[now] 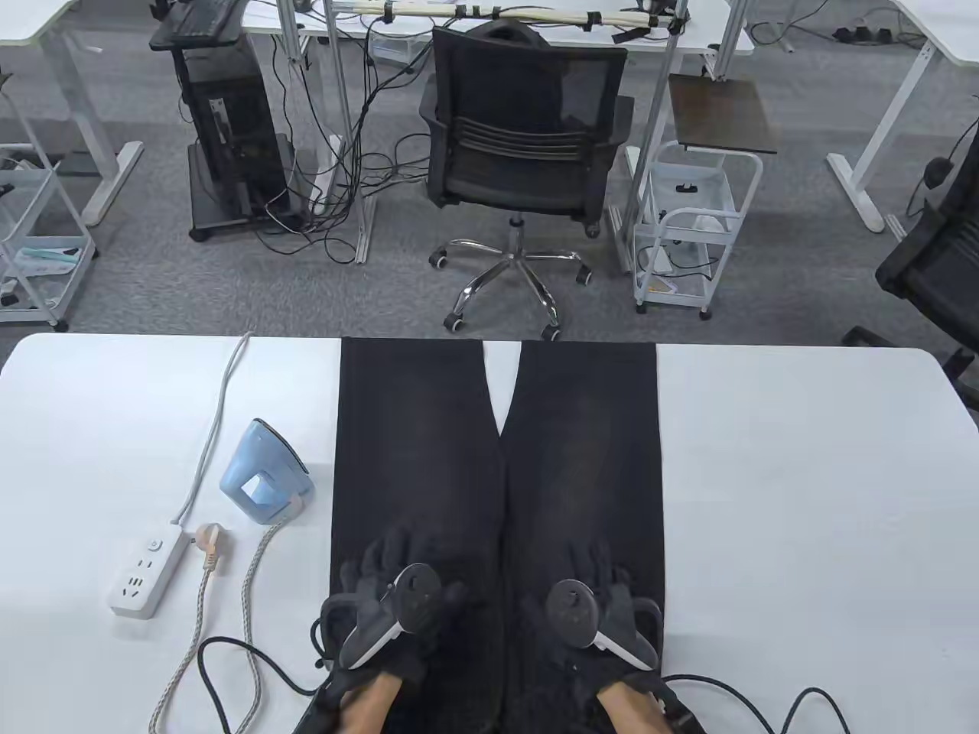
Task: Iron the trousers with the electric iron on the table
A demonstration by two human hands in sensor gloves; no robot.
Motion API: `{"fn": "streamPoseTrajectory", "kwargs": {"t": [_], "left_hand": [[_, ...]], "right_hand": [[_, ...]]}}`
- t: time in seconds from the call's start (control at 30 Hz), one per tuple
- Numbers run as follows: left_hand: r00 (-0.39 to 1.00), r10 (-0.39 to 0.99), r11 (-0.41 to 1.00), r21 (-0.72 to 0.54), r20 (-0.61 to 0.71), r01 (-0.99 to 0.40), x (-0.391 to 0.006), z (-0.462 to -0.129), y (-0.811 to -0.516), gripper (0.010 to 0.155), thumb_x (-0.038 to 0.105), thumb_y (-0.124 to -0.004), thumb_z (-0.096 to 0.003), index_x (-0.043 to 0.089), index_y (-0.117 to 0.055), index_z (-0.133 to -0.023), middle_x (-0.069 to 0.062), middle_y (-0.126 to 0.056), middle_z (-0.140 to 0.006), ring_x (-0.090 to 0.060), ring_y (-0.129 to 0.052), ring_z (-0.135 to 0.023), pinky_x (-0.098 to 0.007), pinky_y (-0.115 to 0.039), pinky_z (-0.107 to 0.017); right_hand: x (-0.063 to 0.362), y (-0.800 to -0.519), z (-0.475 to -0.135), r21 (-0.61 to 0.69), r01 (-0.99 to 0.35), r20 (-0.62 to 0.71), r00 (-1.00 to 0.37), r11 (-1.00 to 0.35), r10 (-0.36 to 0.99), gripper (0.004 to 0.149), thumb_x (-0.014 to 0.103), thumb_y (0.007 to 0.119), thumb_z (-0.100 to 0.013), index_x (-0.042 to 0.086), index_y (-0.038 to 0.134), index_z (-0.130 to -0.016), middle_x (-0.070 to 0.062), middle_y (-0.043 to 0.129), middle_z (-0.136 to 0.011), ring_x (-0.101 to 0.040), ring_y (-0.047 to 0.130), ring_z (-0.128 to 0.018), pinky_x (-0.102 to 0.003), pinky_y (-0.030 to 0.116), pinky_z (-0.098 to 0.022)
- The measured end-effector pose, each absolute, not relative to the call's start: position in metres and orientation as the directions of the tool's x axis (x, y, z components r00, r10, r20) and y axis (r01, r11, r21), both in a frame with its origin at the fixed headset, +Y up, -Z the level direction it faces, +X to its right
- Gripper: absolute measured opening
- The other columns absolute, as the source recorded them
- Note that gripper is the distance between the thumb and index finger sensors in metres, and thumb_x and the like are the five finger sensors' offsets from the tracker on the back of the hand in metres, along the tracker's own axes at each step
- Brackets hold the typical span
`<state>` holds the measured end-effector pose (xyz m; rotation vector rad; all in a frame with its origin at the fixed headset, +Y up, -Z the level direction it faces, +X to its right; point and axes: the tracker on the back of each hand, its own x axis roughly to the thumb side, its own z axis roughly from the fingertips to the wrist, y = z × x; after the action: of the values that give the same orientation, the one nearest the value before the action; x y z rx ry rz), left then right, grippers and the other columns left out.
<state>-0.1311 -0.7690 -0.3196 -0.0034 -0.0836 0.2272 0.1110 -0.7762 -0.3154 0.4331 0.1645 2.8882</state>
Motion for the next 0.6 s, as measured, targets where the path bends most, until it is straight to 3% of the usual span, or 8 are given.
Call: {"fn": "streamPoseTrajectory", "kwargs": {"t": [0.33,0.6], "left_hand": [[0.971,0.225,0.971,0.06,0.08,-0.23,-0.136,-0.314,-0.759,0.088,0.067,-0.071,-0.0498,0.016,-0.043,-0.116,-0.026,-0.035,-0.122,-0.055,-0.047,-0.108,-0.082,-0.041,-0.067],[0.98,0.201,0.951,0.238,0.006,-0.196,-0.165,-0.304,-0.715,0.088,0.064,-0.074,-0.0505,0.015,-0.043,-0.117,-0.026,-0.036,-0.122,-0.056,-0.047,-0.108,-0.081,-0.041,-0.067]], "right_hand": [[0.112,-0.772,-0.317,0.155,-0.227,0.281,-0.923,-0.962,0.263,0.084,0.048,0.058,-0.059,-0.002,0.014,-0.11,-0.037,0.021,-0.113,-0.064,0.03,-0.099,-0.079,0.038,-0.061],[0.113,-0.775,-0.316,0.157,-0.23,0.282,-0.921,-0.96,0.267,0.084,0.048,0.058,-0.059,-0.002,0.015,-0.11,-0.037,0.023,-0.113,-0.064,0.032,-0.099,-0.079,0.039,-0.061]]}}
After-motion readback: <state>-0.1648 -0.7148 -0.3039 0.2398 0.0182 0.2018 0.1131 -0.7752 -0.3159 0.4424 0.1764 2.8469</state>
